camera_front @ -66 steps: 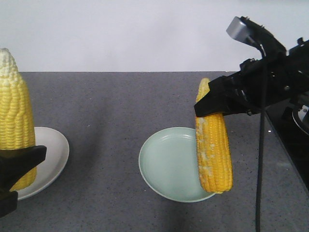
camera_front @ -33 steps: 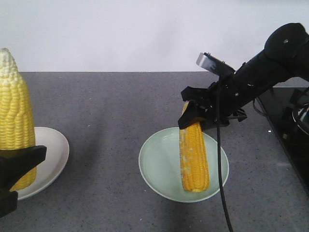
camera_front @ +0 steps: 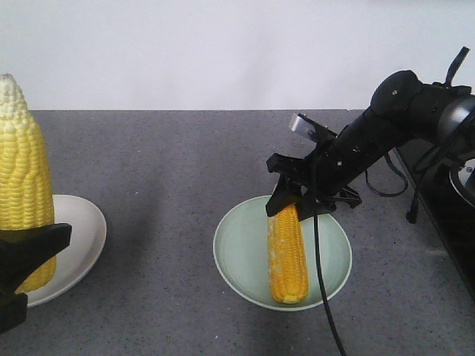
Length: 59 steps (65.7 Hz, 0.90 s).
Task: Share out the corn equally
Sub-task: 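Tilt the right gripper's cob down and lower it onto the pale green plate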
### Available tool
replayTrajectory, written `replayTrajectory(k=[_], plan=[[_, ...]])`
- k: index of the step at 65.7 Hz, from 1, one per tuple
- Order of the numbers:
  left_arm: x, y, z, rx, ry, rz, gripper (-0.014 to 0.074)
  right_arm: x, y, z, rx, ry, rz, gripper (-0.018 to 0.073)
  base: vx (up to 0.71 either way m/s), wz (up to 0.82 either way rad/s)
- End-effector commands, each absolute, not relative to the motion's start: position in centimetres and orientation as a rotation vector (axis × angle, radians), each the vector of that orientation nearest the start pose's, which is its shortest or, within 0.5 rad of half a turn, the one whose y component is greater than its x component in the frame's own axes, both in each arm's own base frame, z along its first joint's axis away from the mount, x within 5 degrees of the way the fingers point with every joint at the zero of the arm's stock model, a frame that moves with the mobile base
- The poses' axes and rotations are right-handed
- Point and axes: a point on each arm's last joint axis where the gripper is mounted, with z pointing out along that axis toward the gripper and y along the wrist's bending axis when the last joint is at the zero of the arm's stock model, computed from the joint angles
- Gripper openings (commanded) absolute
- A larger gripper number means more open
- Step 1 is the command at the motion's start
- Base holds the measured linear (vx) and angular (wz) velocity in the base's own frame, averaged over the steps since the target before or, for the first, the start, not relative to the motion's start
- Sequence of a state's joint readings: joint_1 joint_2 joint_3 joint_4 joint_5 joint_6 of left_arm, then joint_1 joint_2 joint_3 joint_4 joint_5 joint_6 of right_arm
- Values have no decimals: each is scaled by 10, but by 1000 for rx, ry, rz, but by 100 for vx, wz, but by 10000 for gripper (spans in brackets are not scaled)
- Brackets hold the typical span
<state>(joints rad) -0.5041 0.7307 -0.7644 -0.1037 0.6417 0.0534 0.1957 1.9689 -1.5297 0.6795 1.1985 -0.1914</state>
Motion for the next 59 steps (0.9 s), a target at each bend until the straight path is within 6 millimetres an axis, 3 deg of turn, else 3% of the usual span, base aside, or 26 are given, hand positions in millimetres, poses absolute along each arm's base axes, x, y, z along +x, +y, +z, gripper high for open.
replayTrajectory(k=[1,20,35,48,59], plan=[[122,-74,362,503,1945,-411,286,378,131,257,-217,2869,1017,356,0,0],[122,-74,362,503,1945,-411,286,379,131,261,-241,2860,1013,575,0,0],[122,-74,362,503,1945,-411,286,372,133,287,-379,2827,1014,590,0,0],[122,-74,362,503,1945,-411,286,348,142,326,-553,2715,666,573,0,0],[122,-74,362,503,1945,-411,286,312,162,367,-684,2561,461,569,0,0]])
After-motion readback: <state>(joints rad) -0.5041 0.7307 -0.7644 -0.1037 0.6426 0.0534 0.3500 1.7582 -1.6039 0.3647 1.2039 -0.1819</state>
